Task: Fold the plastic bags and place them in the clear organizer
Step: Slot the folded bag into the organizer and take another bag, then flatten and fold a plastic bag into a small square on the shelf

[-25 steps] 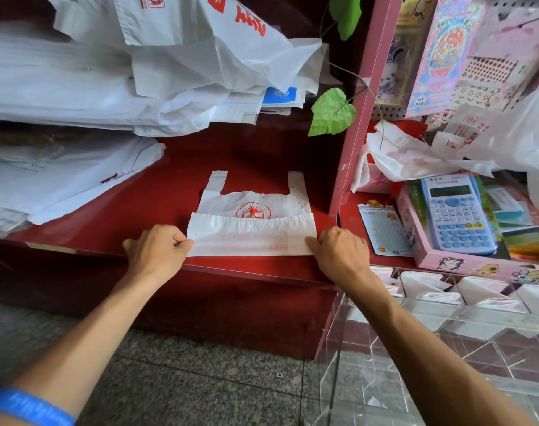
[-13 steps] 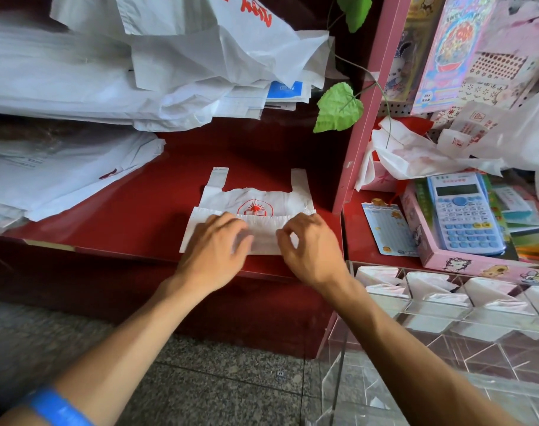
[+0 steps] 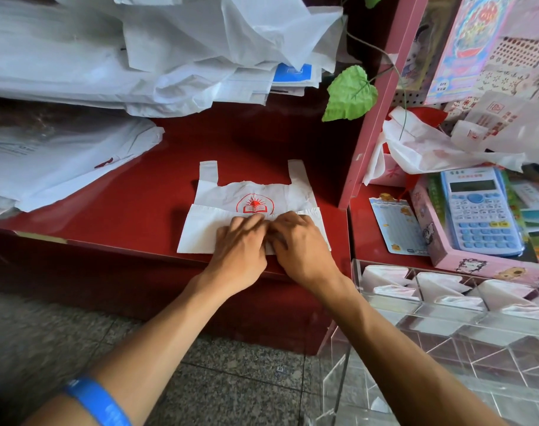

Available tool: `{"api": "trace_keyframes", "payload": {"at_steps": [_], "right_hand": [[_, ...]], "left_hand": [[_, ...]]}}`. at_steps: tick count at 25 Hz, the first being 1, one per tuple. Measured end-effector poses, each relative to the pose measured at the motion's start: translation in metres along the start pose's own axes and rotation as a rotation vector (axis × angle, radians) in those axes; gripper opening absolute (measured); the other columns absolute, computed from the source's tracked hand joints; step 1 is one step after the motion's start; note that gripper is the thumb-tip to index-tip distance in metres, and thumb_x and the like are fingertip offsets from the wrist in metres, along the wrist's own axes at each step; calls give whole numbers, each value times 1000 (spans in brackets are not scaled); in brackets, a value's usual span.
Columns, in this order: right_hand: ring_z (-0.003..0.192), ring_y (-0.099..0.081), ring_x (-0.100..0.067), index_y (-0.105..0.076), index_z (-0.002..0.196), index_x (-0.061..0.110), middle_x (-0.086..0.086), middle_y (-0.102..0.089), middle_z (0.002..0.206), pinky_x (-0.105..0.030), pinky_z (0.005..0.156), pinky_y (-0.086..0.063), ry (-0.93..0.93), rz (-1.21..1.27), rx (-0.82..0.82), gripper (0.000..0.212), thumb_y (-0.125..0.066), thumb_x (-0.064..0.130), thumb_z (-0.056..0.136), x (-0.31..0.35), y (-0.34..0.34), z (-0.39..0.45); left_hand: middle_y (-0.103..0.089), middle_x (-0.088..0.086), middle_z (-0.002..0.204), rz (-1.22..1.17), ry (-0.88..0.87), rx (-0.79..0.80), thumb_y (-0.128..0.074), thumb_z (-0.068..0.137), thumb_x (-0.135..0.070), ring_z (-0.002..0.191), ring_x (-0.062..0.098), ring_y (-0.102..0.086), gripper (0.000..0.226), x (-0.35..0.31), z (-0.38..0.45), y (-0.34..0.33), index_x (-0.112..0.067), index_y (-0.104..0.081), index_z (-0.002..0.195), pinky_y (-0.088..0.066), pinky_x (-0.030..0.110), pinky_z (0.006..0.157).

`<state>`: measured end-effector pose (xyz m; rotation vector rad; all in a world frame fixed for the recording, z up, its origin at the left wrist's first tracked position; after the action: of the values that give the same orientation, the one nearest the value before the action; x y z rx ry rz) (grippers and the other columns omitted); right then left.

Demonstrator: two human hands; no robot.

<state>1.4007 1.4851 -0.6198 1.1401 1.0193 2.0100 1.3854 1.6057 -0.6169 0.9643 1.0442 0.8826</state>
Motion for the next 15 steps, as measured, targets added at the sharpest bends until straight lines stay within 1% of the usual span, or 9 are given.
{"api": "trace_keyframes", "payload": {"at_steps": [1, 3, 4, 5, 7, 8, 10, 12, 15], "right_hand": [[100, -58, -31, -66, 100, 14, -5, -65, 105, -46, 88, -46, -5, 12, 9, 45, -29, 34, 84, 0, 0, -2], [118, -55, -28, -64, 119, 13, -4, -64, 124, -44, 102, -43, -8, -16, 34, 55, -26, 36, 87, 3, 2, -5], [129, -49, -27, -59, 130, 15, -3, -59, 136, -43, 111, -36, -14, -56, 59, 59, -23, 38, 90, 5, 3, -7], [140, -38, -25, -51, 141, 16, -2, -50, 147, -42, 118, -26, -28, -97, 102, 60, -21, 40, 94, 6, 3, -9], [152, -12, -23, -29, 154, 19, 2, -26, 162, -40, 122, -4, -65, -164, 208, 56, -22, 40, 103, 5, 3, -12], [153, -2, -22, -20, 157, 20, 3, -16, 164, -40, 122, 2, -73, -200, 248, 56, -23, 42, 105, 3, 4, -13], [152, 9, -20, -7, 158, 21, 4, -2, 166, -42, 121, 9, -83, -265, 319, 61, -20, 48, 105, 1, 7, -16], [152, 12, -19, 1, 158, 24, 7, 6, 165, -45, 121, 11, -115, -296, 383, 66, -17, 56, 103, -4, 9, -17], [152, 12, -17, 3, 158, 27, 12, 8, 165, -52, 120, 11, -156, -322, 414, 74, -13, 67, 97, -10, 11, -18]], "left_hand": [[-35, -7, 156, 9, -5, 17, -43, 95, -12, 141, 19, -29, 49, 1, -1, -2, -19, -45, 144, -26, 42, 111], [-28, -5, 160, 14, -24, 41, -31, 96, -21, 148, 16, -22, 53, 7, -2, -5, -19, -37, 149, -20, 44, 118], [-25, -4, 162, 24, -21, 64, -24, 95, -25, 149, 15, -18, 57, 9, -3, -5, -19, -33, 151, -18, 45, 119], [-20, -3, 164, 42, 0, 97, -18, 94, -29, 151, 15, -13, 61, 11, -4, -5, -20, -28, 154, -14, 46, 121], [-4, -5, 166, 81, 80, 167, -15, 102, -36, 152, 14, 0, 57, 15, -7, -6, -23, -13, 158, -2, 46, 122], [2, -7, 166, 97, 120, 188, -17, 104, -39, 152, 15, 5, 57, 16, -9, -5, -25, -7, 158, 2, 47, 121], [9, -6, 165, 107, 194, 205, -20, 104, -47, 152, 16, 11, 61, 19, -12, -1, -26, -1, 158, 7, 49, 120], [11, -4, 165, 115, 264, 218, -19, 100, -58, 151, 19, 14, 69, 26, -13, 2, -25, 2, 158, 9, 50, 119], [10, -1, 166, 133, 315, 213, -17, 98, -65, 152, 19, 12, 76, 36, -15, 6, -22, 1, 158, 8, 50, 120]]}}
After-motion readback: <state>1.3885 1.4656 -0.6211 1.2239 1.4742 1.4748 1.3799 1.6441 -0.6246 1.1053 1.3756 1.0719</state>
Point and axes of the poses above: each hand's wrist, its own z-axis towards the middle knuckle, its own y-axis out of the back of the hand, x = y × z, the point moved 4 cm from there along z, towards the middle knuckle
